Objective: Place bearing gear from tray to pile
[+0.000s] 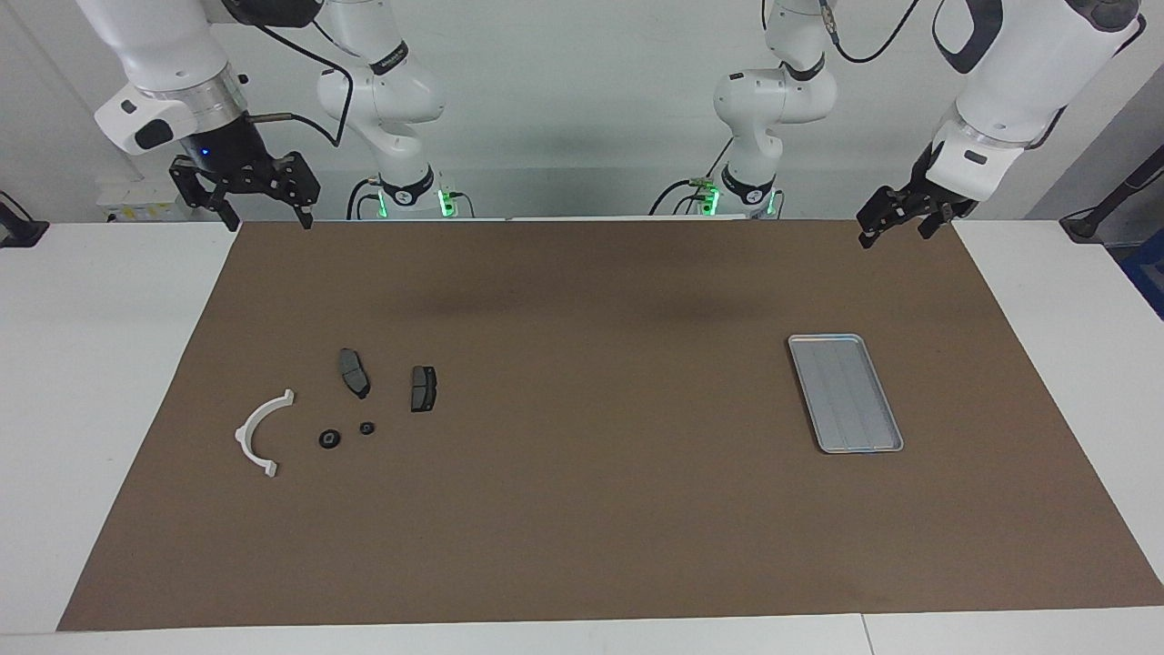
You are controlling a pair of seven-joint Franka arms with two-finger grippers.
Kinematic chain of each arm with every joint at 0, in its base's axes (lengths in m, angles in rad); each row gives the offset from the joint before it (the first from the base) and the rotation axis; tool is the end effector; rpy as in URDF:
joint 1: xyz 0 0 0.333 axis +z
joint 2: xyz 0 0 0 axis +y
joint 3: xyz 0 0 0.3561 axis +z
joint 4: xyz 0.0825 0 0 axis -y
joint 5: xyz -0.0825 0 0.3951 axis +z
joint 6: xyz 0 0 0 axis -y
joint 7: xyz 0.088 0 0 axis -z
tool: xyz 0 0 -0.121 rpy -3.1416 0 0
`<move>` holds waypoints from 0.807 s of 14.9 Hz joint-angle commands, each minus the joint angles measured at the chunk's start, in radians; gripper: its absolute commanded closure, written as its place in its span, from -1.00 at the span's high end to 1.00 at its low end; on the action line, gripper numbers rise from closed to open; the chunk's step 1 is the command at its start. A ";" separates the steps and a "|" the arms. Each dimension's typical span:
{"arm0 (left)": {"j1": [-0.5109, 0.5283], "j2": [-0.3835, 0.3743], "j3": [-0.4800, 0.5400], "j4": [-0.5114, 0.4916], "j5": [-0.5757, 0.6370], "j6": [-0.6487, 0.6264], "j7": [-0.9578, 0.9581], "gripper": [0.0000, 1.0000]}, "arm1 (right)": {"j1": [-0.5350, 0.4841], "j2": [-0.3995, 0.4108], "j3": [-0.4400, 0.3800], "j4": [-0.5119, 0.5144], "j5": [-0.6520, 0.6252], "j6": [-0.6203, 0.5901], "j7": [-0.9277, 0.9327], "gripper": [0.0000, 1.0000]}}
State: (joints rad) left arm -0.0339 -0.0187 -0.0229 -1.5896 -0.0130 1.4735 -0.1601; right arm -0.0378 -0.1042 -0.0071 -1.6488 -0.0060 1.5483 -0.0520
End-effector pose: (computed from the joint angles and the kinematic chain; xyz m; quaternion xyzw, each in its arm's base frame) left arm 0.5458 -0.0328 0.6441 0.9975 0.0513 -0.0491 0.0010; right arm 0.5257 -0.0246 0.6679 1.0000 0.0035 0.0017 0.0027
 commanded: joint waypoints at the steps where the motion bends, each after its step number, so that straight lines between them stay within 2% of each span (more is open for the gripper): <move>1: 0.000 -0.024 -0.002 -0.021 0.015 0.011 0.011 1.00 | 0.041 0.006 -0.048 -0.009 0.011 -0.007 0.017 1.00; 6: 0.000 -0.024 -0.002 -0.021 0.015 0.011 0.011 1.00 | 0.042 0.027 -0.051 -0.022 0.011 0.024 0.018 1.00; 8: 0.000 -0.024 -0.002 -0.021 0.015 0.011 0.011 1.00 | 0.042 0.018 -0.051 -0.057 0.011 0.010 0.017 1.00; 12: 0.000 -0.026 -0.003 -0.021 0.015 0.008 0.010 1.00 | 0.044 0.011 -0.050 -0.059 0.011 -0.027 0.017 1.00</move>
State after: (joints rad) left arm -0.0339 -0.0187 -0.0229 -1.5896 -0.0130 1.4735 -0.1600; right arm -0.0020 -0.0698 -0.0496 -1.6859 -0.0060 1.5322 -0.0482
